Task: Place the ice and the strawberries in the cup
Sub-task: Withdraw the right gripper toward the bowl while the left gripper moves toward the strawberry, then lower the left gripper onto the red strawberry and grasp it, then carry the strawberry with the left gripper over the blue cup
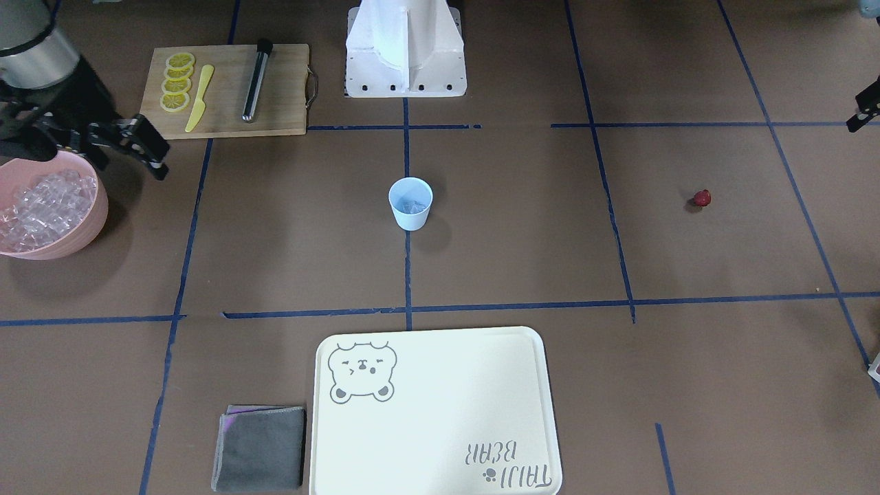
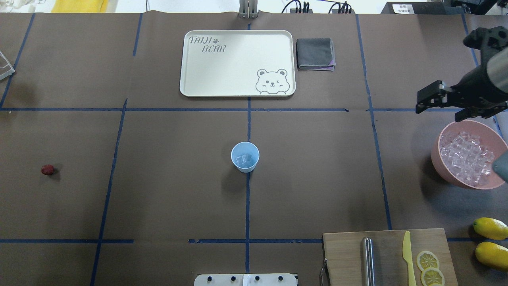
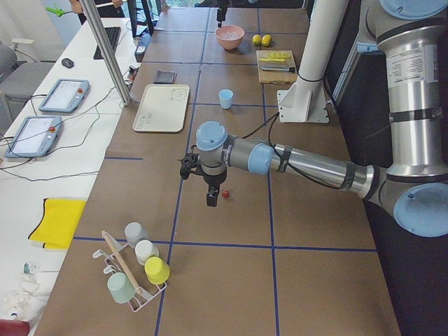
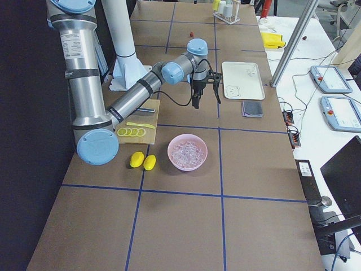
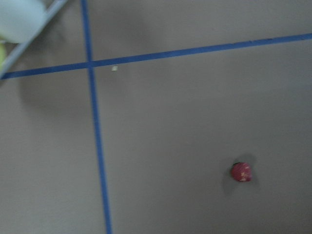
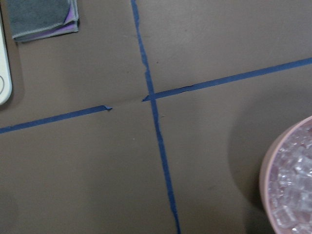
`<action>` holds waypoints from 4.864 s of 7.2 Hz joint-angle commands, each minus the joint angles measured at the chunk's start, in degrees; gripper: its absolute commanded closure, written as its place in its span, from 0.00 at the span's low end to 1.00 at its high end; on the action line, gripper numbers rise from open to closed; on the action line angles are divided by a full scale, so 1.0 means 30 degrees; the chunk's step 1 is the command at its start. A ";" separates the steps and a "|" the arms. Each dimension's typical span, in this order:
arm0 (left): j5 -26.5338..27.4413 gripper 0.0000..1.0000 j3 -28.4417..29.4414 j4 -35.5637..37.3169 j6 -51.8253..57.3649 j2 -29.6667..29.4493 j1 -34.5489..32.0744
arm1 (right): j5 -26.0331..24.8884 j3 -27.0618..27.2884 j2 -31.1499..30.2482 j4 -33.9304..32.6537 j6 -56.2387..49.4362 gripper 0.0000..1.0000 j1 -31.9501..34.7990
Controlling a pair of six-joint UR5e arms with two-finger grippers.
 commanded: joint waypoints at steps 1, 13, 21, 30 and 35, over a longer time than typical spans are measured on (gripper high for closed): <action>0.0507 0.00 0.1741 -0.1470 -0.4223 -0.2139 0.3446 | 0.0991 -0.0143 -0.1437 0.0005 -0.3377 0.00 0.1883; 0.3557 0.05 0.5327 -0.8747 -1.0191 -0.1242 0.8175 | 0.0699 -0.0582 -0.1499 0.0063 -0.3352 0.00 0.1856; 0.2715 1.00 0.4484 -0.8573 -1.0336 -0.1474 0.8235 | 0.0699 -0.0583 -0.1499 0.0093 -0.3411 0.00 0.1885; 0.3379 0.98 0.4621 -0.5612 -1.9887 -1.4593 1.3037 | 0.0992 -0.0408 -0.1411 0.0239 -0.3411 0.00 0.2032; 0.5783 0.71 0.6762 -0.5788 -2.0827 -1.6915 1.4504 | 0.0992 -0.0437 -0.1411 0.0239 -0.3265 0.00 0.2032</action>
